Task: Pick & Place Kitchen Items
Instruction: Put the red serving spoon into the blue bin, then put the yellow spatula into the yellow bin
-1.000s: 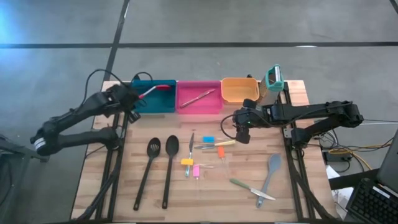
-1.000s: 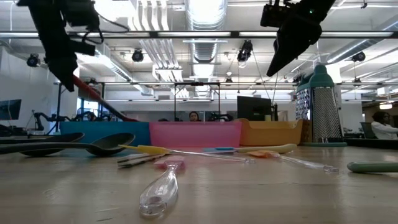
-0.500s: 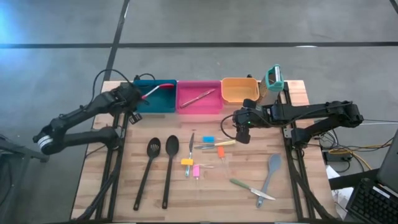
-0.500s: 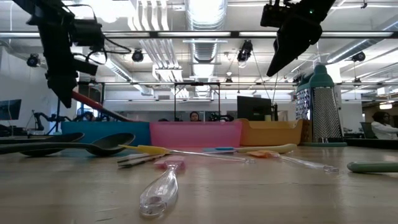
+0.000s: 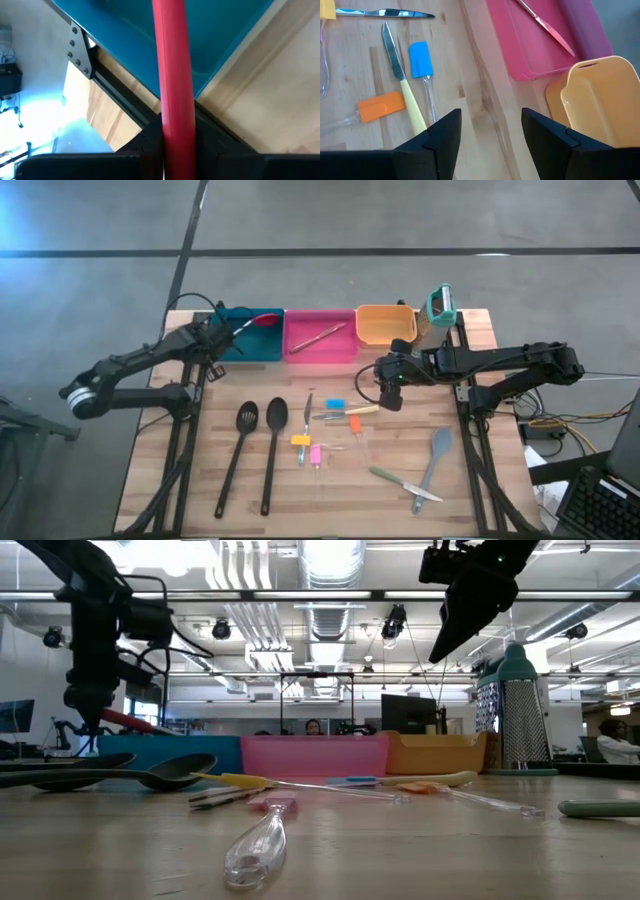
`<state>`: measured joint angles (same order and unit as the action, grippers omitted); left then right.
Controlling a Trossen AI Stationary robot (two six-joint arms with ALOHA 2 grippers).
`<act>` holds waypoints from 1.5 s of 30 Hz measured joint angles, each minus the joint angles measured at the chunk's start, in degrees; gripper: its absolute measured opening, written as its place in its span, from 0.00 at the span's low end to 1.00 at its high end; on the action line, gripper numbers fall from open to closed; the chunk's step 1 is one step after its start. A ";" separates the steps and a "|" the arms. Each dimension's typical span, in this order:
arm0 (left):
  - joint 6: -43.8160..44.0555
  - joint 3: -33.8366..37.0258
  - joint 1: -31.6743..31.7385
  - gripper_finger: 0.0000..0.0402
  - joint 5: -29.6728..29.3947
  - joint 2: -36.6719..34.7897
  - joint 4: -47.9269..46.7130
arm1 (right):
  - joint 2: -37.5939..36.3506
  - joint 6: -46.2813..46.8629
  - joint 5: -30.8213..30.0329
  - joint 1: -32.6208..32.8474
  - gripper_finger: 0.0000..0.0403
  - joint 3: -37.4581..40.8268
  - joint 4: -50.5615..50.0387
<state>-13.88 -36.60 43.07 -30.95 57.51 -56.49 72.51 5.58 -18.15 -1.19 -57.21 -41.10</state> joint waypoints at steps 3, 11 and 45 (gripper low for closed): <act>-0.03 0.02 0.00 0.21 -0.70 0.29 0.83 | 0.00 0.24 0.00 0.00 0.50 0.00 0.00; 0.01 0.07 0.00 0.36 -0.82 0.49 1.58 | 0.00 0.44 0.00 0.02 0.50 0.00 0.00; 21.86 -15.63 -8.56 0.49 19.64 0.34 -4.76 | 0.02 0.42 0.02 0.07 0.50 0.00 -0.04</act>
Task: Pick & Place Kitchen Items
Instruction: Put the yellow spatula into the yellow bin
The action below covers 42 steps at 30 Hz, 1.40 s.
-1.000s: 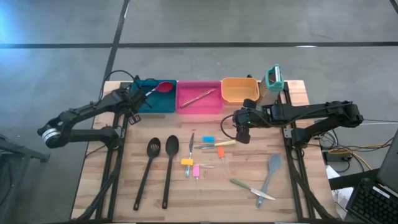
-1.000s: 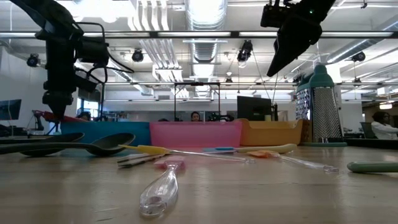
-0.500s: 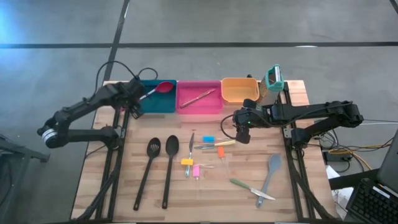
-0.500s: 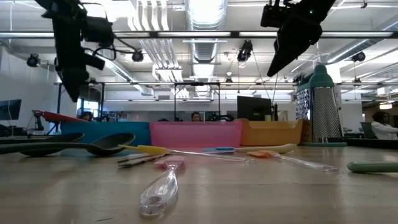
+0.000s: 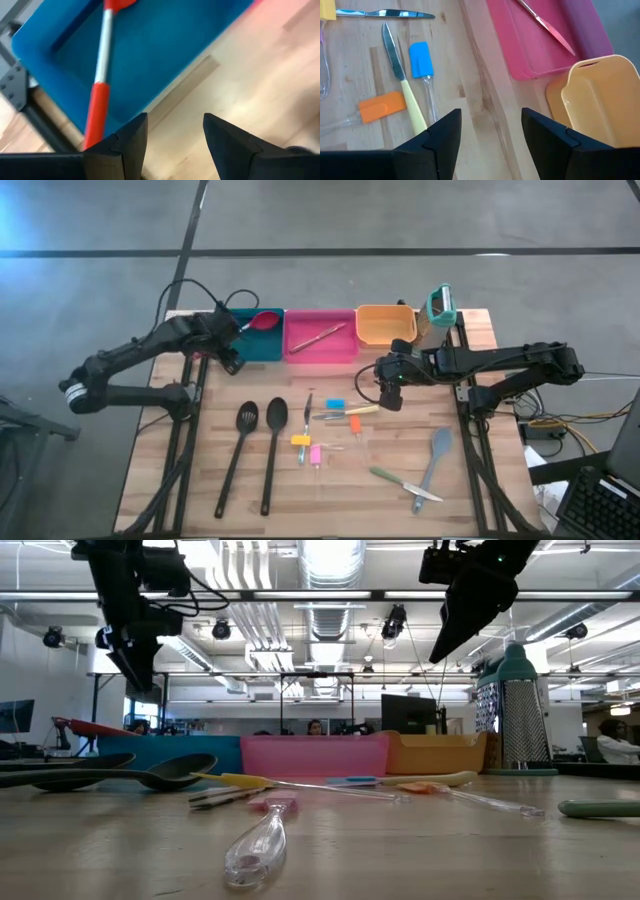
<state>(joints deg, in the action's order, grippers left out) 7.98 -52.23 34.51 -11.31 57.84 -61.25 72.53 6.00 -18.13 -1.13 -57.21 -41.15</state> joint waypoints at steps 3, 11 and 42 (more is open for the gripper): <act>2.88 0.00 -5.11 0.49 -0.04 0.00 2.14 | 0.00 0.00 0.00 0.00 0.50 0.00 0.03; 6.65 2.08 -23.01 0.49 -0.28 -0.02 18.89 | 0.00 0.48 1.75 0.00 0.50 0.02 3.35; 2.29 8.58 -38.58 0.49 -21.22 -0.24 39.62 | 31.00 0.26 14.77 9.92 0.36 -20.11 17.06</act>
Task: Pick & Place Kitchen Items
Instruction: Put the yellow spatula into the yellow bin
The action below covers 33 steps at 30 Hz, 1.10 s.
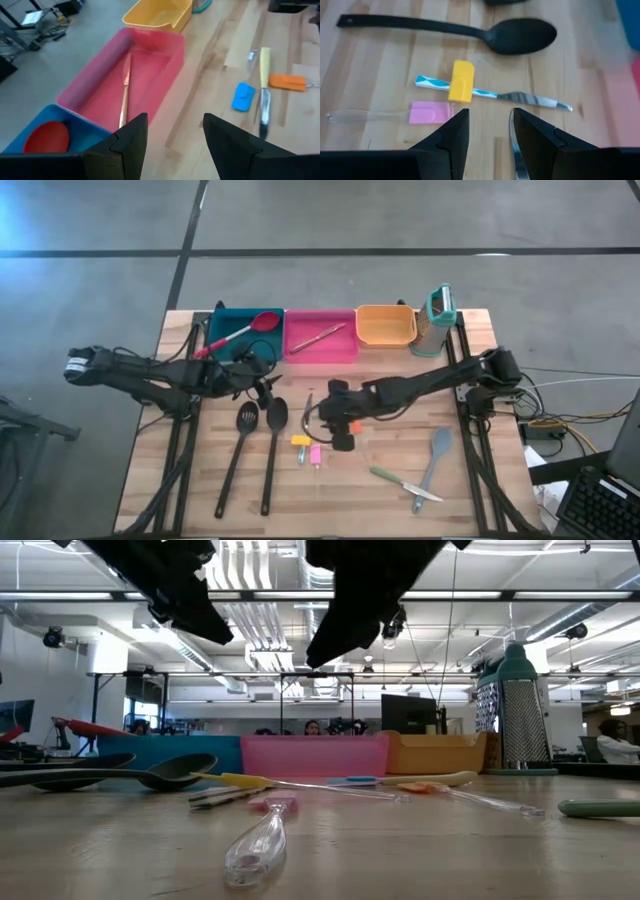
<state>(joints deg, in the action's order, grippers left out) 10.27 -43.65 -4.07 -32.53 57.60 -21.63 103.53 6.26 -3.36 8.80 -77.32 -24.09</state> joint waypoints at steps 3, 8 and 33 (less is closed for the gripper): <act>-0.16 0.84 0.04 0.49 -1.67 -0.02 0.42 | 2.60 0.05 0.64 -0.03 0.35 -4.09 -4.49; 1.76 3.57 0.13 0.49 -2.12 0.10 2.17 | 3.36 0.22 -0.47 -0.02 0.33 -9.64 -16.09; -5.69 -6.03 -2.17 0.49 27.52 22.29 6.97 | -23.41 7.33 -16.50 -3.36 0.28 11.79 -20.26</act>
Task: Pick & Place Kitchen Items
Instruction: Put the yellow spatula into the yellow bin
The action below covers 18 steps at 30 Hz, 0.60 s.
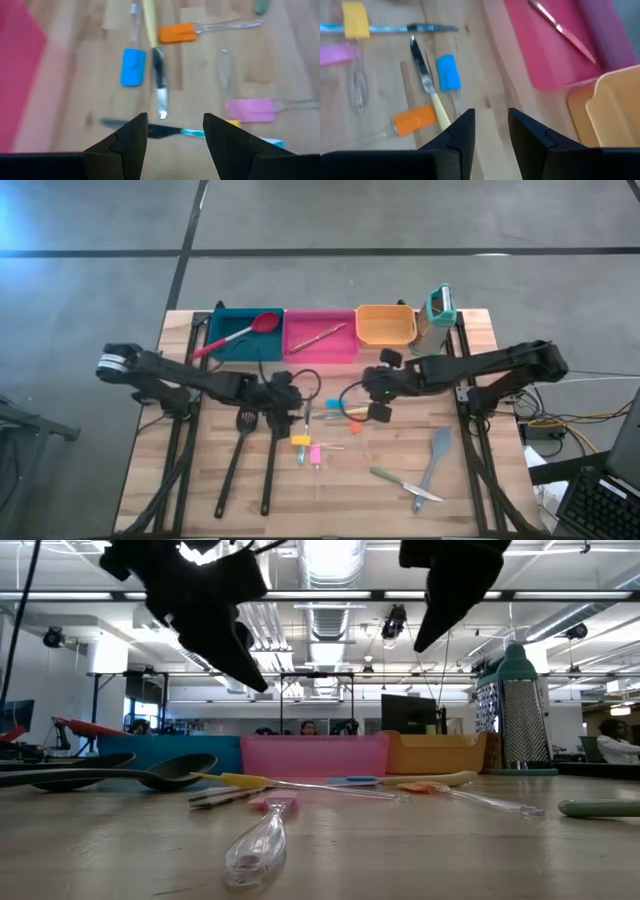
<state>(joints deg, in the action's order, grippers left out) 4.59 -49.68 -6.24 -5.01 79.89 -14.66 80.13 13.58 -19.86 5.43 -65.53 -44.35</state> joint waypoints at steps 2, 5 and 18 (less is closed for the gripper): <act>0.75 -2.16 -0.04 0.49 2.08 1.66 -1.75 | -2.26 0.00 0.01 -0.10 0.29 1.74 1.30; 1.79 -4.93 -0.12 0.49 2.76 3.26 -5.28 | -5.79 -0.31 0.00 -0.47 0.29 3.96 4.19; 5.16 -9.01 -3.37 0.49 5.11 6.28 -11.00 | -11.40 -5.21 -1.32 -4.18 0.25 6.89 10.66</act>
<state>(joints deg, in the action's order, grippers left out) 9.75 -58.69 -9.61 0.10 86.18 -25.66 68.73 8.37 -21.19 1.25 -58.64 -33.69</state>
